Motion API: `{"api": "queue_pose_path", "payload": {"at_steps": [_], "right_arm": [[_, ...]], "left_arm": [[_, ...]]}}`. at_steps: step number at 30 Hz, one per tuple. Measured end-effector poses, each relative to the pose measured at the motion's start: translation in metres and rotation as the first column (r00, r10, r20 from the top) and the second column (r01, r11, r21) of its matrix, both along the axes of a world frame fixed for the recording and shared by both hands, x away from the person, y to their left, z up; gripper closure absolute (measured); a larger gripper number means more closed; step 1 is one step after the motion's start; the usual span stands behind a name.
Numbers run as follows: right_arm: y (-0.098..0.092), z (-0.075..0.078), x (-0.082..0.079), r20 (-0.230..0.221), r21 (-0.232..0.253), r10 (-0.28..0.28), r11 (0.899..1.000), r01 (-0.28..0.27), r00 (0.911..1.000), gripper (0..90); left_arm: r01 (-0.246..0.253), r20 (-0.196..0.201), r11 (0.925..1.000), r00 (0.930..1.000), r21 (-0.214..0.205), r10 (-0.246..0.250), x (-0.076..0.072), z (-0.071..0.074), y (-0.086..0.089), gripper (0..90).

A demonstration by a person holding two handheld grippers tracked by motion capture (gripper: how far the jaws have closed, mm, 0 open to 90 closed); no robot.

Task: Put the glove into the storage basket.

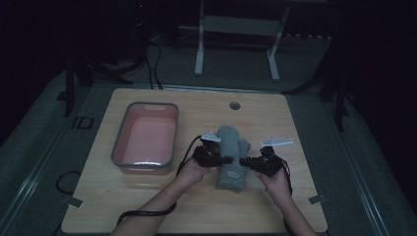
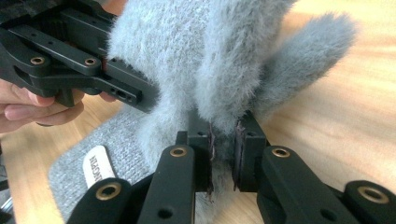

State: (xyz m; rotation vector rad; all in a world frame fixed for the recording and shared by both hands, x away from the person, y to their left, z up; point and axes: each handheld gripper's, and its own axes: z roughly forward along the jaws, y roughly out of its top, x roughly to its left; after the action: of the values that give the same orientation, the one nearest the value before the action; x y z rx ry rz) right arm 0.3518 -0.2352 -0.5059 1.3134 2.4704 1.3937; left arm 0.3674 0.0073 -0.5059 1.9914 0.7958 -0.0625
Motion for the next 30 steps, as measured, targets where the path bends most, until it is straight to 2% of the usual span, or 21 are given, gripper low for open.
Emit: {"api": "queue_pose_path", "payload": {"at_steps": [2,5,8,11,19,30], "right_arm": [[0.001,0.004,-0.001,0.010,-0.003,0.001,1.000,-0.001,1.0000,80.2],[0.004,0.021,-0.003,0.043,0.012,0.003,1.000,-0.004,0.9991,80.3],[0.006,0.033,-0.003,0.066,0.028,0.000,1.000,-0.002,0.9978,80.3],[0.011,0.042,-0.001,0.080,0.038,-0.004,0.999,0.001,0.9968,80.5],[0.030,0.060,0.011,0.091,0.076,-0.013,0.997,0.006,0.9957,80.7],[0.082,0.079,0.034,0.096,0.097,0.035,0.994,-0.044,0.9948,80.9]], "left_arm": [[0.003,0.003,1.0000,1.0000,-0.004,-0.003,0.000,0.005,0.001,75.7],[0.027,0.033,0.9996,0.9991,-0.007,-0.026,0.003,0.023,0.007,75.7],[0.051,0.070,0.9987,0.9962,0.007,-0.051,0.006,0.036,0.011,75.7],[0.063,0.090,0.9978,0.9938,0.020,-0.064,0.010,0.046,0.016,75.6],[0.033,0.127,0.9985,0.9912,0.043,-0.039,0.019,0.068,0.037,75.6],[-0.030,0.145,0.9977,0.9893,0.061,0.021,0.028,0.090,0.091,75.6]]}}
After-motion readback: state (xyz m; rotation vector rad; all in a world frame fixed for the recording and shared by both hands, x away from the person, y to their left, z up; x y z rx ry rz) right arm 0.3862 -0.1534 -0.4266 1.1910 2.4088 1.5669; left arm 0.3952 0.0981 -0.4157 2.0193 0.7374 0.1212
